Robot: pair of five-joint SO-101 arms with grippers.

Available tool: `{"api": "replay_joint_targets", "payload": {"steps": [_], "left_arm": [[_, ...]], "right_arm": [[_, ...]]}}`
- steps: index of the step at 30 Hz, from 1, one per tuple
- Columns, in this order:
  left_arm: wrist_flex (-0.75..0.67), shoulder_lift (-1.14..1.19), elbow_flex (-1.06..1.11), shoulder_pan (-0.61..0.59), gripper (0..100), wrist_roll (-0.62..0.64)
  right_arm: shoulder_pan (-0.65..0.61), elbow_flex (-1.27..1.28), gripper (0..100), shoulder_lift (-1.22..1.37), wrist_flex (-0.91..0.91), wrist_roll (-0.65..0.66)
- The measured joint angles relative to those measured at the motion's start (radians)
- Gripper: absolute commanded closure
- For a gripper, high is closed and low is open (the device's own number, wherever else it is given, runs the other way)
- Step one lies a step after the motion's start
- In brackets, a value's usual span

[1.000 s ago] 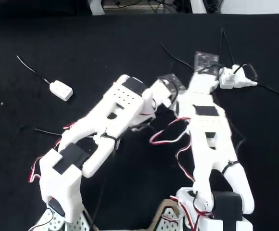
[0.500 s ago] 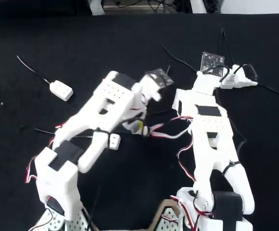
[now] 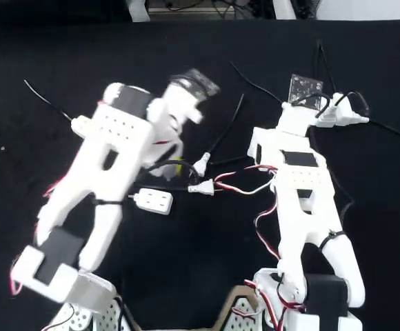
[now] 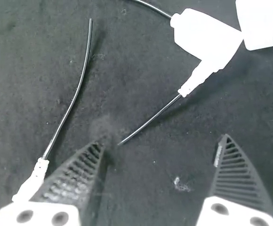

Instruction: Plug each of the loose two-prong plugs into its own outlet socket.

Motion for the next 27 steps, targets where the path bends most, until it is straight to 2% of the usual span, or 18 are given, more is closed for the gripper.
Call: {"api": "replay_joint_targets", "payload": {"steps": [4,6,11,14,16,21,24,27], "left_arm": [[-0.011,-0.091,0.126,-0.083,79,0.091],[-0.048,-0.129,0.232,-0.130,79,0.123],[-0.190,-0.232,0.532,-0.265,79,0.157],[-0.301,-0.292,0.686,-0.364,79,0.157],[-0.384,-0.321,0.779,-0.428,79,0.157],[-0.522,-0.342,0.973,-0.597,79,0.157],[-0.549,-0.342,1.049,-0.694,79,0.157],[-0.578,-0.342,1.099,-0.760,79,0.157]], "right_arm": [[-0.055,-0.058,68.4,-0.034,0.120,0.069],[-0.101,-0.087,68.4,-0.086,0.190,0.149],[-0.264,-0.075,68.4,-0.166,0.334,0.542],[-0.348,0.006,68.5,-0.173,0.367,0.790],[-0.394,0.054,68.5,-0.173,0.376,0.905],[-0.459,0.068,71.4,-0.175,0.381,1.005],[-0.499,0.069,76.5,-0.175,0.381,1.074],[-0.520,0.069,75.8,-0.170,0.381,1.120]]}}
